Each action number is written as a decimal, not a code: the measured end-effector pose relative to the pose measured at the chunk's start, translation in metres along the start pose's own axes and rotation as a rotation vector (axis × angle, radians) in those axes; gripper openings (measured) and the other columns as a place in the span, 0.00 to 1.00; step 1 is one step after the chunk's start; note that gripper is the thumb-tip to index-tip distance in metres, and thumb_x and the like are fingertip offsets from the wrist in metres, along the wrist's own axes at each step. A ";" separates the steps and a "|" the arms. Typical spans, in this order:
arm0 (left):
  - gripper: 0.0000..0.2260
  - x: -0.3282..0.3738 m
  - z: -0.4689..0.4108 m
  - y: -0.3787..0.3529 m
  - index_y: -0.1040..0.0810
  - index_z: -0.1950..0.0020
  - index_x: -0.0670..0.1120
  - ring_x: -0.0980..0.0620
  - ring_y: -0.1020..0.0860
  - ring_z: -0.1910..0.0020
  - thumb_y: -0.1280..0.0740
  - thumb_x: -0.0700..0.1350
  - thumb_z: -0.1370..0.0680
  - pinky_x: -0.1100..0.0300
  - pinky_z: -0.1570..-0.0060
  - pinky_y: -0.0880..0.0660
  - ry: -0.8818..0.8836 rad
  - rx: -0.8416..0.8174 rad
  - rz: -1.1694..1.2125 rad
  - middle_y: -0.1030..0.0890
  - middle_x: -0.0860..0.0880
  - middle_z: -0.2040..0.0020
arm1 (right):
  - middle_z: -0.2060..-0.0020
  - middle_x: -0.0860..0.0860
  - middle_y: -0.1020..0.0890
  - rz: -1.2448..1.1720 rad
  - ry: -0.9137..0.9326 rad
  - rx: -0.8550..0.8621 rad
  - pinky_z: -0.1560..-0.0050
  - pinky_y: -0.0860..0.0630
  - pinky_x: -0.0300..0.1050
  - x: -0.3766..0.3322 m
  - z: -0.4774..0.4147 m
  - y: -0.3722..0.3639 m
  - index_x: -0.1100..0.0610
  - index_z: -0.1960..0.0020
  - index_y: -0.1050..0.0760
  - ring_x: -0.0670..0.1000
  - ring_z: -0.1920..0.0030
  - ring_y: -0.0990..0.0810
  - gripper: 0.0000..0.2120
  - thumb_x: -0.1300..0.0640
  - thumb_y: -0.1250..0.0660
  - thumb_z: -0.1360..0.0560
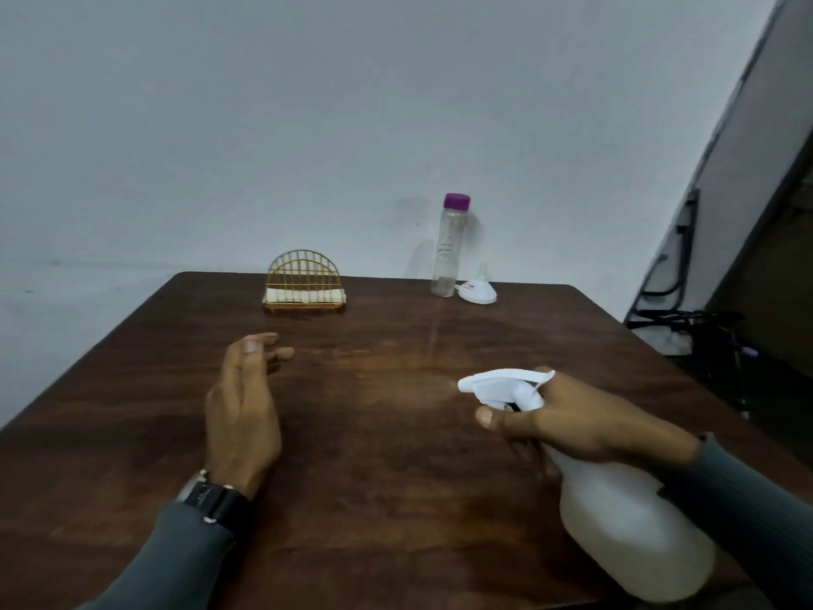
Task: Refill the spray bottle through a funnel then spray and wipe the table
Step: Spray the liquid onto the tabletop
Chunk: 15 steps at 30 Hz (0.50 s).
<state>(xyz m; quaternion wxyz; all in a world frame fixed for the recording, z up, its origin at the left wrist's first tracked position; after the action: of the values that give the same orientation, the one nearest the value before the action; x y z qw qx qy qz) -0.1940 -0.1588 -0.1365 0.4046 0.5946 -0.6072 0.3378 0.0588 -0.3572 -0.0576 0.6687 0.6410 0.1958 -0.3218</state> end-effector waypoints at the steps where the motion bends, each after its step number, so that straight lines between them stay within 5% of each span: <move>1: 0.27 0.000 0.000 -0.002 0.23 0.37 0.54 0.53 0.18 0.42 0.53 0.67 0.20 0.41 0.34 0.26 -0.007 -0.015 -0.001 0.15 0.55 0.46 | 0.72 0.45 0.19 0.042 0.004 0.009 0.60 0.24 0.36 0.003 0.008 0.003 0.34 0.32 0.25 0.45 0.74 0.21 0.16 0.48 0.32 0.19; 6: 0.27 -0.001 0.002 -0.006 0.23 0.37 0.54 0.52 0.18 0.41 0.53 0.67 0.19 0.39 0.33 0.26 -0.010 -0.054 0.016 0.15 0.54 0.45 | 0.68 0.48 0.15 0.042 -0.052 0.058 0.64 0.24 0.36 0.010 0.024 0.009 0.32 0.33 0.26 0.44 0.73 0.20 0.16 0.47 0.32 0.18; 11: 0.27 0.000 0.003 -0.002 0.23 0.37 0.55 0.51 0.18 0.41 0.53 0.68 0.18 0.39 0.34 0.26 0.008 -0.054 -0.023 0.15 0.53 0.45 | 0.61 0.47 0.12 -0.007 -0.178 0.155 0.63 0.19 0.46 0.028 0.011 0.015 0.34 0.32 0.26 0.61 0.58 0.13 0.17 0.39 0.35 0.20; 15: 0.26 -0.007 0.002 -0.001 0.24 0.34 0.58 0.47 0.18 0.41 0.54 0.69 0.17 0.38 0.37 0.24 0.002 -0.032 -0.110 0.16 0.52 0.42 | 0.68 0.49 0.15 -0.103 -0.282 0.340 0.57 0.15 0.51 0.040 0.003 0.028 0.41 0.37 0.22 0.57 0.67 0.15 0.14 0.40 0.36 0.20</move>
<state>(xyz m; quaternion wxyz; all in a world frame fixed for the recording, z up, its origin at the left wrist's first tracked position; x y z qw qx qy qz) -0.1933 -0.1569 -0.1440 0.4328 0.6201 -0.5785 0.3059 0.1059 -0.3680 -0.0638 0.5546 0.6821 0.0757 -0.4705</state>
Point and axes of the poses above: each hand's wrist, its own z-axis away from the middle knuckle, its own y-axis out of the back of the hand, x = y × z, the point moved 2 cm from there along -z, towards the middle knuckle
